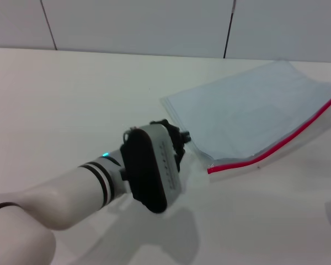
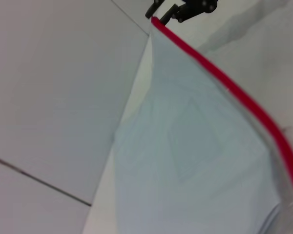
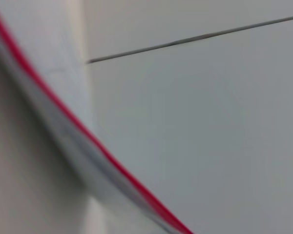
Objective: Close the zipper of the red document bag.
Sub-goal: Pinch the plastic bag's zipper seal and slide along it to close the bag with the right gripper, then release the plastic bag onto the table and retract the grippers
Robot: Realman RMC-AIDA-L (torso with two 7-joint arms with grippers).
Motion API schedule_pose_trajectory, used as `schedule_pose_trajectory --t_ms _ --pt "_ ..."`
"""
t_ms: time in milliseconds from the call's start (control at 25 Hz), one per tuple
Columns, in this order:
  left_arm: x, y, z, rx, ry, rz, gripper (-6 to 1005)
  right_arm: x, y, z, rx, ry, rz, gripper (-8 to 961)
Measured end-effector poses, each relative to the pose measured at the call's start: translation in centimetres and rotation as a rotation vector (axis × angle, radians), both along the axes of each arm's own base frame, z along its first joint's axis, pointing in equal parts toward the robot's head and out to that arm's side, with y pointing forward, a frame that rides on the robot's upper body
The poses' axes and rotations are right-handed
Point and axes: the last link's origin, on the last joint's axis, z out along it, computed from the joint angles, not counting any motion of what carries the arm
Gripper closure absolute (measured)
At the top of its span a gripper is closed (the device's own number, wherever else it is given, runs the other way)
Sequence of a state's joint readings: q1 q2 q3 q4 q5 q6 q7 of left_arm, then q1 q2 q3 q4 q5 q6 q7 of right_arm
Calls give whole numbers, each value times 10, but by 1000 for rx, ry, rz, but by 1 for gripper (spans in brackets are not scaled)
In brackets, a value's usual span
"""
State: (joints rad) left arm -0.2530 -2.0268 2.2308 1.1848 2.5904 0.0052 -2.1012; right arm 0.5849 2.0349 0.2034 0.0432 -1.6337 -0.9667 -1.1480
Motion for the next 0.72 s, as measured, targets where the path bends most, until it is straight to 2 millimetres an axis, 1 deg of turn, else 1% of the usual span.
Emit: schedule_pose_trajectory --t_ms 80,160,280,320,440,600,720 --pt "-2 4 3 27 -33 15 945 -6 -3 2 37 41 38 768" --pt "-4 8 6 51 -79 39 941 -10 -7 6 72 100 74 690" --pt "-5 15 11 91 -158 80 846 -14 -14 15 116 243 120 573" --pt "-5 18 15 116 -192 92 815 -16 -16 18 129 313 132 534" --pt "-6 23 28 201 -279 105 729 -19 -18 24 149 506 153 461" --pt "-10 28 52 336 -449 155 637 -24 -19 27 124 821 162 365" --pt "-22 33 75 448 -614 201 569 -26 -18 29 81 1070 151 292"
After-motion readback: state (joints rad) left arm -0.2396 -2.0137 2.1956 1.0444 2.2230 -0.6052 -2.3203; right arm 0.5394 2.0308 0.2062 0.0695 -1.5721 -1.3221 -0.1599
